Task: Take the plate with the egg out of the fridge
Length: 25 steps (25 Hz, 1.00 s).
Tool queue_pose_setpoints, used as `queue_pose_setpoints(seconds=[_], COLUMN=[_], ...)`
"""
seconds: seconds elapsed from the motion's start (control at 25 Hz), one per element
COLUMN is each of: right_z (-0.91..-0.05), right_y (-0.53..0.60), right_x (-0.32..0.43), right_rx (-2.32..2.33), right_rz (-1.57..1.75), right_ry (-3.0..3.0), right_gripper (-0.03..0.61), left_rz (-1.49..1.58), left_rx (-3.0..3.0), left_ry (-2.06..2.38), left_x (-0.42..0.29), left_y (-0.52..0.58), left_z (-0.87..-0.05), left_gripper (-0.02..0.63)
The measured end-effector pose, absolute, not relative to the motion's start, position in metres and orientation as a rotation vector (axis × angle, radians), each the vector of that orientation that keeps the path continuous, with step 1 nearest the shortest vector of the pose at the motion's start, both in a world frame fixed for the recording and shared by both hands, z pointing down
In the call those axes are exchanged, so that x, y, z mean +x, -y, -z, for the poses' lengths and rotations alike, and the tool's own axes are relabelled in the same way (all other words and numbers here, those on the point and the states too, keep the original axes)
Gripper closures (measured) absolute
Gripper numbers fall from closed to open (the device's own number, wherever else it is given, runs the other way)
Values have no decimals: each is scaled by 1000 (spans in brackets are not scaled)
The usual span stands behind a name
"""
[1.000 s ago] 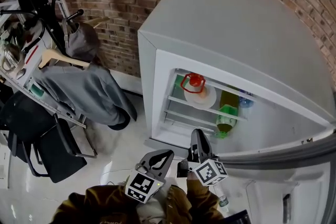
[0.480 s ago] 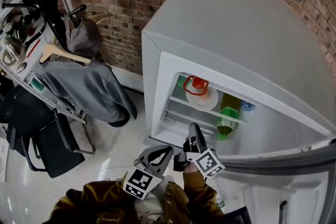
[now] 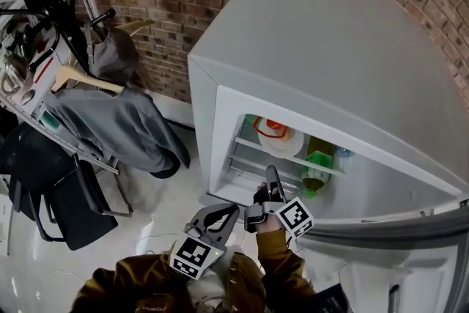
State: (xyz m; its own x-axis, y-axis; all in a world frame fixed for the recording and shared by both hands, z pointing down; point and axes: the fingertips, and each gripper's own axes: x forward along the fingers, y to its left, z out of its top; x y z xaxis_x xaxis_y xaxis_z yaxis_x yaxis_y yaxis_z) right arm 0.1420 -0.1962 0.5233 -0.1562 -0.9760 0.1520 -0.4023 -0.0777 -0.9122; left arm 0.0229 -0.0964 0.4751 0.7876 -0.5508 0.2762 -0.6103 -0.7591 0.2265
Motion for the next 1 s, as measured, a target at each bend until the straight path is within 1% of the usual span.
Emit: queue_pose_setpoints(seconds=[0.16, 0.28, 1.0], right_z=[-528, -531, -547], right_y=[207, 214, 238], right_x=[145, 147, 164], right_rx=[-1477, -1421, -1230], right_rz=[1251, 1291, 1441], right_ry=[-1552, -1496, -1176], right_gripper=[520, 499, 499], left_rz=[-274, -276, -282], left_rx=[2682, 2679, 2669], left_ry=[885, 895, 905], left_x=[23, 22, 23], left_y=[98, 101, 105], left_z=[-474, -475, -477], left_gripper=[604, 604, 604])
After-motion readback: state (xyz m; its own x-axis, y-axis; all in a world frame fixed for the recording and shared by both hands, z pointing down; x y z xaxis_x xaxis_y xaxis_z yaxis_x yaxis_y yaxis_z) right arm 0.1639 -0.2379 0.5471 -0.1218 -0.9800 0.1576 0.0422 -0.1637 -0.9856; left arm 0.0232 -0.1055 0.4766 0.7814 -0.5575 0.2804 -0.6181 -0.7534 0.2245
